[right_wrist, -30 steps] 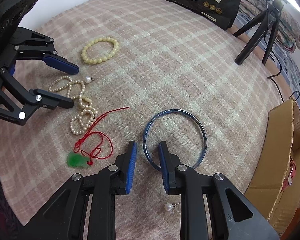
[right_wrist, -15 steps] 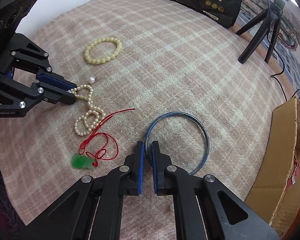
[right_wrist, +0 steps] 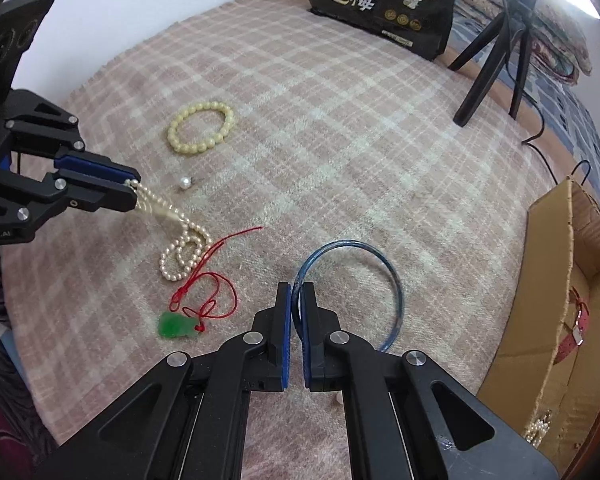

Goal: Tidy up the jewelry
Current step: 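Lift the pearl strand with the left tool while the right tool carries the blue bangle to the box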

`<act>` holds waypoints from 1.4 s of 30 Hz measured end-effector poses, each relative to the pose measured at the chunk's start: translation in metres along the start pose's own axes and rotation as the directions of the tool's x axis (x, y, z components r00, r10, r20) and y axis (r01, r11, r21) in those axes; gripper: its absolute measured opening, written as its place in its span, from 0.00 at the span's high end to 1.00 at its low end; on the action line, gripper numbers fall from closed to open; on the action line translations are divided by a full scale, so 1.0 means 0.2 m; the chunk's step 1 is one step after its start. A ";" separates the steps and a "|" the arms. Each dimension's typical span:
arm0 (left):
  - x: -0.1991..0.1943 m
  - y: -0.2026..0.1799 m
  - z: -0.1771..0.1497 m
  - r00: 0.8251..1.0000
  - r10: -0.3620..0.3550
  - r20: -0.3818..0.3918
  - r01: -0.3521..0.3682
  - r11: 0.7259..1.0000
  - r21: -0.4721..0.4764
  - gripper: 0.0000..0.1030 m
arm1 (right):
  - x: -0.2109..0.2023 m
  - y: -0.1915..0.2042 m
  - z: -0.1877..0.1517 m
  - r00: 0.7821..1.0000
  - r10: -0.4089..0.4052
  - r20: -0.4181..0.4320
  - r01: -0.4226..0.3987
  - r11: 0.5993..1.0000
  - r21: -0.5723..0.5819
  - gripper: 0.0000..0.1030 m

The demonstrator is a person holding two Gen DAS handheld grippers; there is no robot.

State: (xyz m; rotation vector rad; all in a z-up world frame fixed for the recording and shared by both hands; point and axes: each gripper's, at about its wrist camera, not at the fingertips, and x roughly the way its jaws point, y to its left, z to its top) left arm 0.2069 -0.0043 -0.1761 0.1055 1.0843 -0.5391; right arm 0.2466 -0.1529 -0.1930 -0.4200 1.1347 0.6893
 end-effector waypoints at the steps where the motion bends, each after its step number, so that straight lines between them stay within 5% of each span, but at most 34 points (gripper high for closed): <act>1: -0.01 0.00 0.01 1.000 0.000 0.007 0.000 1.000 0.001 0.95 | -0.02 0.00 0.00 1.000 0.001 0.011 -0.001 1.000 0.010 0.97; 20: -0.22 -0.04 0.09 0.991 0.003 0.136 -0.001 1.000 -0.009 0.95 | -0.28 -0.01 0.04 0.991 -0.052 0.121 0.043 0.997 0.071 0.98; 42: -0.54 -0.19 0.24 0.952 -0.018 0.305 0.010 1.000 0.027 0.95 | -0.75 -0.08 -0.08 0.954 -0.118 0.277 0.074 0.984 0.165 0.98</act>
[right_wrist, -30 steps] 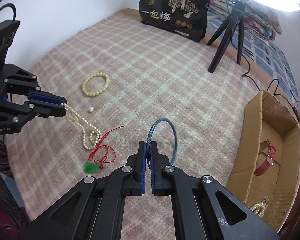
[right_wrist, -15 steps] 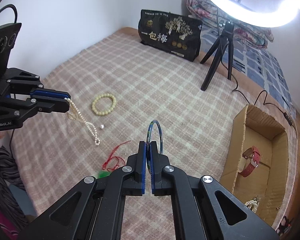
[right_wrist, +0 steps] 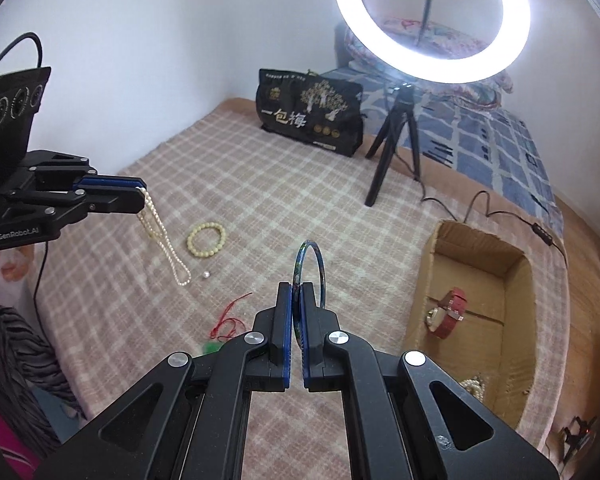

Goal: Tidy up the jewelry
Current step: 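Lift the pearl strand with the left tool while the right tool carries the blue bangle to the box, then lower the blue bangle into the box and open the right tool while the left tool releases the pearl strand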

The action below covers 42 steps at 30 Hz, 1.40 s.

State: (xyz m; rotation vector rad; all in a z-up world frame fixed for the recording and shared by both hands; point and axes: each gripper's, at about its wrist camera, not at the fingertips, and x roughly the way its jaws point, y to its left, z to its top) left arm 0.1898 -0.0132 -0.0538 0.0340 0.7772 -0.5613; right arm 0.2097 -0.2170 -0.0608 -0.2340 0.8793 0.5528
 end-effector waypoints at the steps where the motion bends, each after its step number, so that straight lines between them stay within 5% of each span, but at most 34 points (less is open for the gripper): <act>1: 0.00 -0.01 0.01 1.000 -0.005 0.005 0.005 1.000 0.003 0.95 | -0.03 -0.03 -0.01 1.000 -0.007 0.008 0.007 1.000 0.010 0.98; 18: 0.17 -0.35 0.26 0.995 -0.090 0.031 0.087 0.993 0.082 0.95 | -0.33 -0.54 -0.24 0.989 -0.144 0.025 0.137 0.973 0.184 0.98; 31: 0.43 -0.67 0.44 0.985 -0.172 0.020 0.167 0.976 0.141 0.95 | -0.22 -0.82 -0.28 0.989 -0.144 -0.018 0.144 0.963 0.227 0.98; 42: 0.69 -0.86 0.42 0.976 -0.213 -0.036 0.216 0.964 0.158 0.95 | -0.03 -0.94 -0.21 0.991 -0.126 -0.040 0.132 0.965 0.227 0.98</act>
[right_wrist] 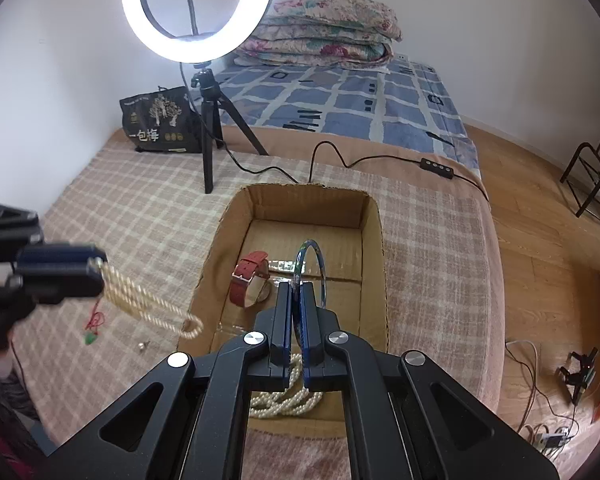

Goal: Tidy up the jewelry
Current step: 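Lower the blue bangle into the box and open the right tool while the left tool releases the pearl strand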

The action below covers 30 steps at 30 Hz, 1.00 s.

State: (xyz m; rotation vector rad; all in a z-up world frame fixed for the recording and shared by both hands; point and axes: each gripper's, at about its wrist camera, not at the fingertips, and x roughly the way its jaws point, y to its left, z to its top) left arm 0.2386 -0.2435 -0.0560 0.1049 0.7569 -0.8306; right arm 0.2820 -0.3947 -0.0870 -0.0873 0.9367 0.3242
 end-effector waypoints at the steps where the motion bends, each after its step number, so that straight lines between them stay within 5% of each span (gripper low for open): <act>1: 0.03 -0.01 -0.01 1.000 -0.006 -0.007 0.006 1.000 0.000 0.95 | 0.03 -0.01 0.01 1.000 0.003 -0.005 -0.003 1.000 0.002 0.98; 17: 0.22 -0.09 -0.12 0.996 -0.011 -0.086 0.014 1.000 0.028 0.95 | 0.22 -0.04 0.03 0.999 -0.010 -0.045 0.011 1.000 0.017 0.97; 19: 0.22 -0.09 -0.12 0.996 -0.003 -0.084 0.006 1.000 0.029 0.94 | 0.22 -0.04 0.03 0.998 -0.036 -0.043 0.036 0.999 0.012 0.89; 21: 0.21 -0.09 -0.12 0.996 0.007 -0.088 -0.004 1.000 0.030 0.66 | 0.21 -0.04 0.03 0.997 -0.065 -0.035 0.066 0.998 0.010 0.51; 22: 0.21 -0.09 -0.12 0.997 0.018 -0.079 -0.015 0.999 0.033 0.36 | 0.20 -0.04 0.03 0.996 -0.088 -0.021 0.088 0.996 0.012 0.42; 23: 0.20 -0.09 -0.13 0.998 0.024 -0.063 -0.022 0.999 0.035 0.26 | 0.19 -0.04 0.04 0.995 -0.097 -0.009 0.098 0.995 0.013 0.34; 30: 0.16 -0.08 -0.14 0.997 0.047 -0.056 -0.044 0.998 0.044 0.26 | 0.18 -0.05 0.05 0.992 -0.126 -0.013 0.126 0.992 0.029 0.34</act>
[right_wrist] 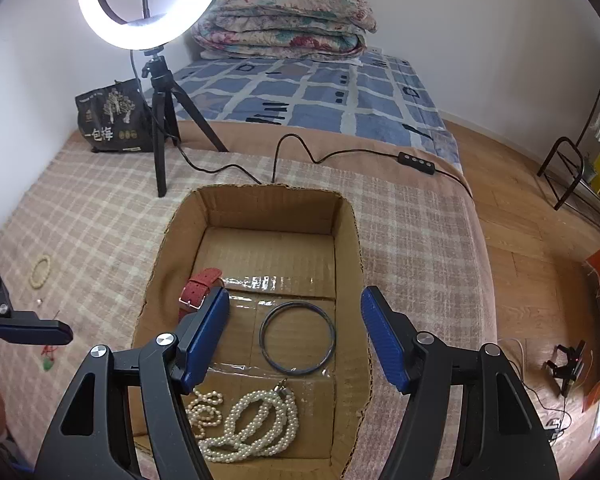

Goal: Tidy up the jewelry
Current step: 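Lower the blue bangle into the box and open the right tool while the left tool releases the pearl strand, then move the left tool to the cream beaded bracelet while the right tool approaches the green jade pendant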

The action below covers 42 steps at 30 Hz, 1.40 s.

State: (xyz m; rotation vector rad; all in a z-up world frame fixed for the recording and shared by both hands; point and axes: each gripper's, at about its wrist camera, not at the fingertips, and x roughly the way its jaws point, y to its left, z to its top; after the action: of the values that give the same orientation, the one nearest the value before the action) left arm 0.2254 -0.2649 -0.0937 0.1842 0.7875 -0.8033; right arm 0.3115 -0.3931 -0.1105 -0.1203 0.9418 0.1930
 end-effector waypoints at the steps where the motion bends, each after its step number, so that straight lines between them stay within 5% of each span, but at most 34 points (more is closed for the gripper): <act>1: -0.01 0.00 0.00 1.000 0.002 0.000 -0.002 1.000 -0.002 0.25 | 0.00 0.00 0.00 1.000 0.000 0.000 0.000 1.000 0.002 0.34; 23: -0.46 0.16 -0.14 0.991 0.130 0.030 -0.129 0.991 -0.030 0.25 | -0.36 0.22 -0.10 0.998 -0.048 0.041 0.046 0.998 0.037 0.34; 33: -0.79 0.40 -0.33 0.965 0.255 0.054 -0.248 0.962 -0.112 0.25 | -0.55 0.45 -0.23 0.996 -0.018 0.087 0.015 0.999 0.039 0.31; 42: -0.90 0.61 -0.50 0.936 0.350 0.021 -0.342 0.924 -0.170 0.25 | -0.54 0.75 -0.36 0.990 0.105 0.090 -0.105 0.994 -0.010 0.31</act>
State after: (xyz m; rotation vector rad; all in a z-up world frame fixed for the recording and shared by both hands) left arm 0.1774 -0.0323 -0.0563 0.1491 0.7420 -0.4038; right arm 0.1598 -0.2720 -0.0673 -0.0664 0.8582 0.2961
